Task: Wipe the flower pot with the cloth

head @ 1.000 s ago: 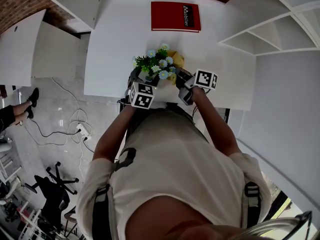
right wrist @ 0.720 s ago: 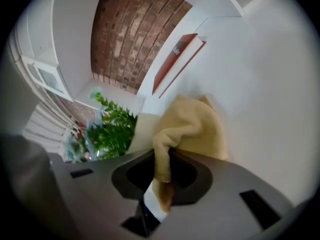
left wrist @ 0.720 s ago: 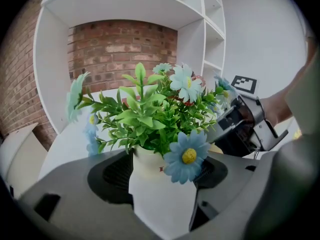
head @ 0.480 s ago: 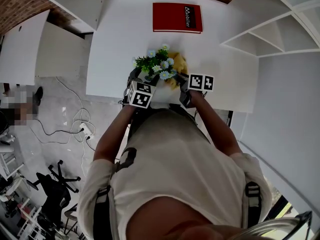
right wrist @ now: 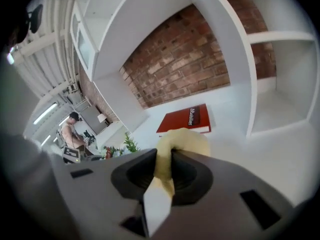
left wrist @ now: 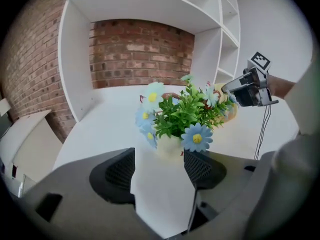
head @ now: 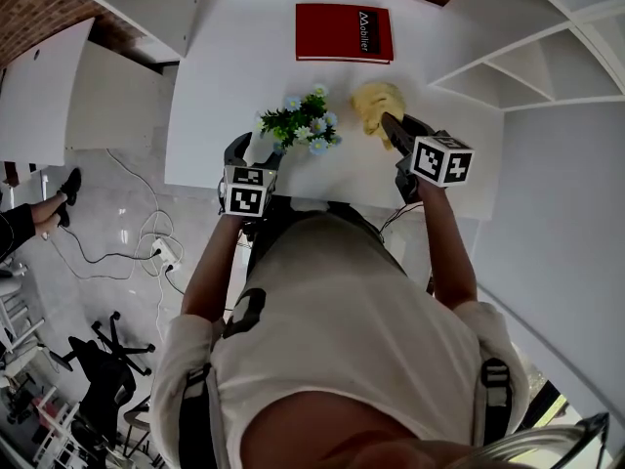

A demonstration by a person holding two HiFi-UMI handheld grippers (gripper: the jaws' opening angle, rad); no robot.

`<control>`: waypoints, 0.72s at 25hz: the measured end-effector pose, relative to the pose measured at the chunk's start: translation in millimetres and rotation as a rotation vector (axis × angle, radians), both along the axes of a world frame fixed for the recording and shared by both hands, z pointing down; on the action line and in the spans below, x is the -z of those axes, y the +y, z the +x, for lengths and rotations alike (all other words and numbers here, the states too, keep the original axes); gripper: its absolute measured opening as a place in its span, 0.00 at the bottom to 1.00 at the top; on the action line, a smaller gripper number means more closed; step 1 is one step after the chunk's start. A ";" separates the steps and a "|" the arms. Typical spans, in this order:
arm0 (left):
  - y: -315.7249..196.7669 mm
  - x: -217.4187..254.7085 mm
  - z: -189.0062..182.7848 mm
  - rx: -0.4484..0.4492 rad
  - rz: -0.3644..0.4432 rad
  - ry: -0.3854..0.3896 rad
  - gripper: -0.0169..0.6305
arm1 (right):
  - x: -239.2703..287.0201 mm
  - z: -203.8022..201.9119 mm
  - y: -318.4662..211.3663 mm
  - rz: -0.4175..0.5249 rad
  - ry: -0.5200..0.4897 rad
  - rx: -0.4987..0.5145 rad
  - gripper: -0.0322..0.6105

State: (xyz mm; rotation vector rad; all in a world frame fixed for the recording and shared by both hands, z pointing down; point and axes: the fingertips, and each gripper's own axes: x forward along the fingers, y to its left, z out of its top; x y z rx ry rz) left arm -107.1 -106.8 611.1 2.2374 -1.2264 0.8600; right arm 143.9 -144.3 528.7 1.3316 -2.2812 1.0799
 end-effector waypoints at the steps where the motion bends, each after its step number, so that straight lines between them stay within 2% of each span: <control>1: -0.3 3.6 -2.4 0.012 0.001 0.010 0.50 | 5.5 4.2 -1.8 0.026 0.039 0.009 0.16; 3: -2.1 8.6 -4.8 0.022 0.012 0.020 0.50 | -4.9 11.0 -1.5 0.036 0.150 0.042 0.17; 5: -2.1 11.6 -3.7 0.001 0.017 0.012 0.48 | -41.3 15.1 7.3 -0.032 0.248 0.074 0.21; 8: 3.9 10.0 -0.4 -0.060 0.005 -0.025 0.25 | -90.7 18.9 31.5 -0.178 0.275 0.053 0.52; 10: 8.7 8.8 -2.6 -0.076 -0.009 -0.037 0.11 | -91.9 18.6 39.6 -0.186 0.237 -0.001 0.53; 11: 12.4 10.0 -4.3 -0.083 -0.026 -0.033 0.07 | -86.8 16.4 41.0 -0.171 0.211 -0.025 0.53; 14: 24.4 17.8 -2.6 -0.117 -0.077 0.020 0.06 | -66.9 1.8 41.6 -0.136 0.059 -0.078 0.53; 18: 28.4 25.2 4.3 -0.140 -0.051 0.040 0.06 | -29.7 -21.4 39.7 -0.079 -0.147 -0.081 0.53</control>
